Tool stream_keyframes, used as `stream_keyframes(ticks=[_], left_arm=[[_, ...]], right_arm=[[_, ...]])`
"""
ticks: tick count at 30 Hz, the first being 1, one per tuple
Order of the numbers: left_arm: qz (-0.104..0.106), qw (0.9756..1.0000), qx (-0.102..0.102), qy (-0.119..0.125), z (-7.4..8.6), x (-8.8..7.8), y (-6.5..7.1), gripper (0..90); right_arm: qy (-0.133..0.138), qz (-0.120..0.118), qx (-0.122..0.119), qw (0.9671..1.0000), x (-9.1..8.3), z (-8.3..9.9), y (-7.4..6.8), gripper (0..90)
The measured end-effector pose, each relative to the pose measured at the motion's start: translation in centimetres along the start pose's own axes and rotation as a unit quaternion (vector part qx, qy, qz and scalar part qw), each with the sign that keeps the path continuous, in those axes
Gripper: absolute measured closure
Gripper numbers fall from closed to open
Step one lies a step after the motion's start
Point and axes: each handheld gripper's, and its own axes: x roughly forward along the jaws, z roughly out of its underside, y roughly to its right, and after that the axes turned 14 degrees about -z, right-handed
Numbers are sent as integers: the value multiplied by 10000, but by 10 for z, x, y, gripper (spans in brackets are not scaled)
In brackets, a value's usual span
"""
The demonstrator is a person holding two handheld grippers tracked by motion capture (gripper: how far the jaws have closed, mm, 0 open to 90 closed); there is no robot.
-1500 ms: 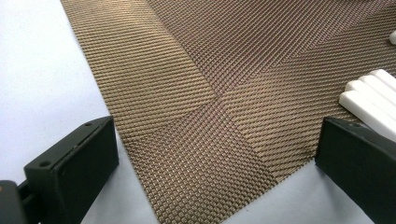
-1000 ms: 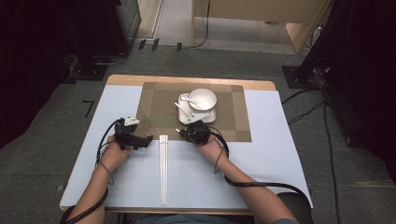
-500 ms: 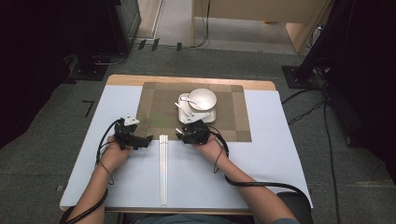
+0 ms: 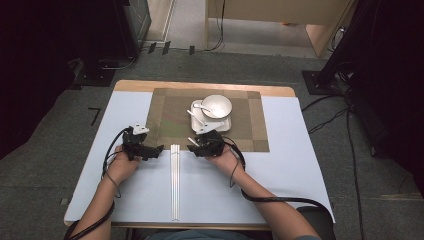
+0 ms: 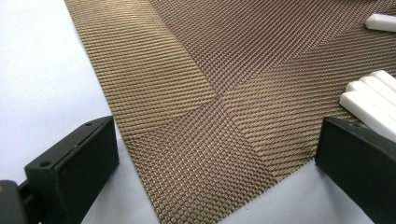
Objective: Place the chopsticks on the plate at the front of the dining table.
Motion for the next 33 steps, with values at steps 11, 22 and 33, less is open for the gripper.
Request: stream_keyframes(ticks=[11,22,33], left_arm=[[16,10000,-4,-22,0,0,0,0],[21,10000,-3,-27,-1,0,0,0],[21,10000,-1,-39,-1,0,0,0]], right_arm=[[50,-2,156,9999,-5,3,0,450],[80,38,215,9997,-12,7,-1,441],[154,78,263,9995,-18,10,-2,442]])
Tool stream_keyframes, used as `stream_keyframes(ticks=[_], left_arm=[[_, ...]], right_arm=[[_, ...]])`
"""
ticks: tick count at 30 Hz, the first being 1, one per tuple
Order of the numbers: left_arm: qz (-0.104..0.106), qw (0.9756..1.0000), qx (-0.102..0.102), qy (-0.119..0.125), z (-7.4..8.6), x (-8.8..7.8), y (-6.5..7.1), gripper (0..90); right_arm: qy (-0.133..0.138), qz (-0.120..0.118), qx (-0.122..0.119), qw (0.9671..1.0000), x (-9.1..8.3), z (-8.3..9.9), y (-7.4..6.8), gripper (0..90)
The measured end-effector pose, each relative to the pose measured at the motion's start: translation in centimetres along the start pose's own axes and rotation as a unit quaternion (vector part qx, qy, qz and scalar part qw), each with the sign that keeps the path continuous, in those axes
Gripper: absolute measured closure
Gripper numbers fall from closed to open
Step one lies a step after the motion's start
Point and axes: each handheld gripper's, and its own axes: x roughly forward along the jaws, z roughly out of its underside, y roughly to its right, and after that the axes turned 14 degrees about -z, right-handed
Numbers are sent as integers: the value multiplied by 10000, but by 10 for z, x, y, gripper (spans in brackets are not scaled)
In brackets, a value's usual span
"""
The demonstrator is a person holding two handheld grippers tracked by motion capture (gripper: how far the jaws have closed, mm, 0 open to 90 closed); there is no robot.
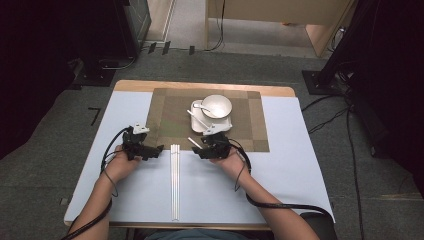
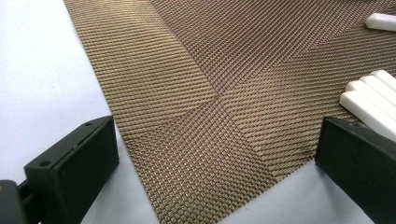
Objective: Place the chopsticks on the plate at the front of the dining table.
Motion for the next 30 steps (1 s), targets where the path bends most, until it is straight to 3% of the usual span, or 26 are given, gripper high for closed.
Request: stream_keyframes(ticks=[14,24,30], left_arm=[[13,10000,6,-16,0,0,0,0],[16,10000,33,-37,-1,0,0,0],[74,9999,73,-66,-2,1,-1,0]], right_arm=[[86,13,96,9999,-9,5,-3,456],[76,188,24,9998,-17,15,-6,460],[201,160,11,9997,-25,19,-7,505]])
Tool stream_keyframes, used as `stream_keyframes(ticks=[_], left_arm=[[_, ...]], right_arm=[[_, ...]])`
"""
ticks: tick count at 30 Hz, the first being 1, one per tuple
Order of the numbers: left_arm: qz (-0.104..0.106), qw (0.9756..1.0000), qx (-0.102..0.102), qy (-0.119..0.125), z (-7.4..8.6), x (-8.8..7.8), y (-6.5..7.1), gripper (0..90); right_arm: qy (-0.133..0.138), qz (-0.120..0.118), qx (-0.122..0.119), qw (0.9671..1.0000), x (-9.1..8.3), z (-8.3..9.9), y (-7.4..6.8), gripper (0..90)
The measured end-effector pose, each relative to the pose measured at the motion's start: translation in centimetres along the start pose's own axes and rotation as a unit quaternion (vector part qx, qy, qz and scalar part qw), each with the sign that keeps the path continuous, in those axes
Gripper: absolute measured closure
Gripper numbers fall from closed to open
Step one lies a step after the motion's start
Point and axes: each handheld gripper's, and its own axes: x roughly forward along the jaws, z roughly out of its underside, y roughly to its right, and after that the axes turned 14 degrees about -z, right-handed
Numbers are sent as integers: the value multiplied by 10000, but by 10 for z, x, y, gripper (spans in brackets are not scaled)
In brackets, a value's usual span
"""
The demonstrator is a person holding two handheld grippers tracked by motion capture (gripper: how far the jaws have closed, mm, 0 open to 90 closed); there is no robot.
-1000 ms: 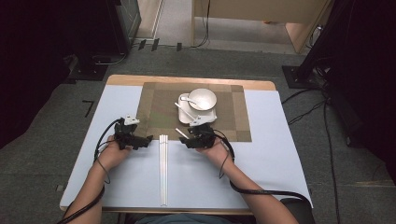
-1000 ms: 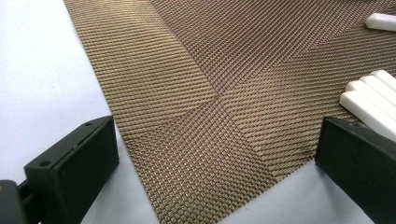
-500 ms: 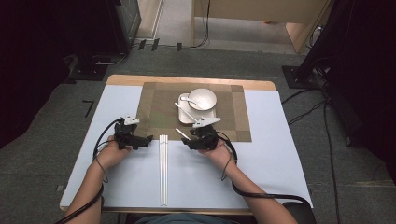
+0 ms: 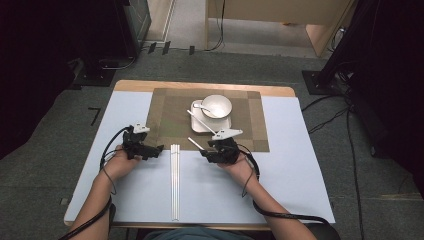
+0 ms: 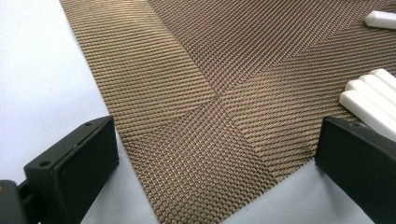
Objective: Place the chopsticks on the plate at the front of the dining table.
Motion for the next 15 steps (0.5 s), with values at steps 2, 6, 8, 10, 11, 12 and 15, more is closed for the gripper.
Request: stream_keyframes(ticks=[2,6,8,10,11,12,15], left_arm=[[16,10000,18,-13,-1,0,0,0],[68,9999,66,-43,-3,2,-1,0],[83,9999,76,-29,-3,2,-2,0],[86,9999,80,-29,-3,2,-2,0],[87,9999,78,-23,-2,2,-2,0],[86,9999,76,-13,-2,2,-2,0],[86,9999,77,-13,-2,2,-2,0]], right_arm=[[9,21,-34,10000,-3,1,-2,524],[-76,174,-45,9998,-9,3,-5,575],[-33,161,-13,9999,-15,5,-7,598],[-23,140,26,9999,-16,5,-7,598],[-13,118,75,9999,-17,6,-6,598],[6,107,101,9999,-18,8,-6,590],[-132,166,27,9998,-18,13,-6,586]])
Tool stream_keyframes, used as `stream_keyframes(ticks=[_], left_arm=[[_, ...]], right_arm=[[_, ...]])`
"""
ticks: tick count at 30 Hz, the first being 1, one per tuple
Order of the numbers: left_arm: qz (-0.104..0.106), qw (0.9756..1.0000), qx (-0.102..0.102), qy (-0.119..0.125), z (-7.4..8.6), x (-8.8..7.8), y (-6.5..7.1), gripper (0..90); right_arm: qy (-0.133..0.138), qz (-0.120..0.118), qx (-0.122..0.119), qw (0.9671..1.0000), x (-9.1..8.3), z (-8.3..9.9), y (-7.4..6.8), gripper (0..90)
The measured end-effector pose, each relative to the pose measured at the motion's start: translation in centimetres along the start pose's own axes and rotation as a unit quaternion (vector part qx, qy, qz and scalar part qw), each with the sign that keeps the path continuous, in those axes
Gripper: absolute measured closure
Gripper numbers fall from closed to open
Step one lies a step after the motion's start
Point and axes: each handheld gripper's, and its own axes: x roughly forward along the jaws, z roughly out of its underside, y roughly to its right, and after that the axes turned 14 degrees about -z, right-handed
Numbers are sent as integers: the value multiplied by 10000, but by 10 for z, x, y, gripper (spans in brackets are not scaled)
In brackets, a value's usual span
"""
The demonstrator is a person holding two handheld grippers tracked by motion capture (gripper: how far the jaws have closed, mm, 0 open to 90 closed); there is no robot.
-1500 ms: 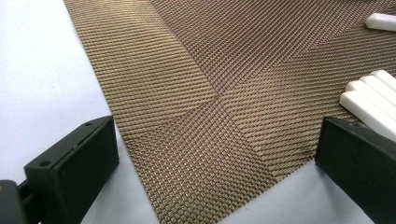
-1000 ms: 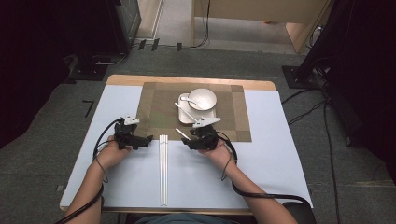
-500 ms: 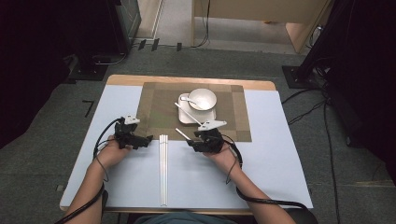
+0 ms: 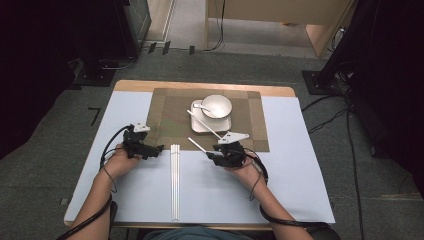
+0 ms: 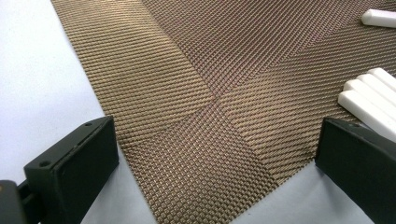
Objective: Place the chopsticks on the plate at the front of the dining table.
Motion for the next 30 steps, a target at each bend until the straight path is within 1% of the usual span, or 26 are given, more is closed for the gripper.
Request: stream_keyframes(ticks=[2,3,4,5,6,7,9,10,11,12,15,16,17,21,22,25,26,28,30], left_arm=[[1,10000,-2,2,0,0,0,0],[0,10000,1,0,0,0,0,0],[0,10000,1,0,0,0,0,0],[0,10000,0,0,0,0,0,0],[0,10000,-1,1,0,0,0,0],[0,10000,0,1,0,0,0,0],[1,10000,0,0,0,0,0,0],[1,10000,0,1,0,0,0,0],[1,10000,0,2,0,0,0,0],[2,10000,2,-1,0,0,0,0],[4,10000,2,-4,0,0,0,0],[2,10000,4,-11,-1,0,0,0],[2,10000,4,-11,-1,0,0,0],[-4,10000,-4,-12,-1,0,0,0],[-4,10000,-3,-12,-1,0,0,0],[-3,10000,1,-16,-1,0,0,0],[-3,10000,0,-17,-1,0,0,0],[-3,10000,4,-24,-1,0,0,0],[-3,10000,9,-28,-1,0,0,0]], right_arm=[[-15,-9,-69,10000,-1,4,-2,604],[-32,30,-142,9999,-1,5,-2,605],[-32,30,-142,9999,-1,5,-2,605],[3,107,-248,9996,-2,7,-2,616],[61,17,52,10000,-3,8,0,630],[61,17,52,10000,-3,8,0,630],[80,-160,407,9990,-5,9,7,671],[128,-147,484,9986,-6,10,8,673],[156,-134,497,9986,-7,10,10,687],[258,-86,562,9980,-10,11,10,713],[287,-42,542,9981,-11,12,8,727],[227,-25,513,9984,-11,14,7,729],[227,-25,513,9984,-11,14,7,729],[138,-16,362,9992,-9,17,2,734],[108,-33,393,9992,-8,18,1,734],[91,-33,335,9994,-5,18,0,737],[86,-27,323,9994,-5,18,0,737],[77,53,200,9998,-3,18,-1,747],[74,60,184,9998,-2,18,-1,751]])
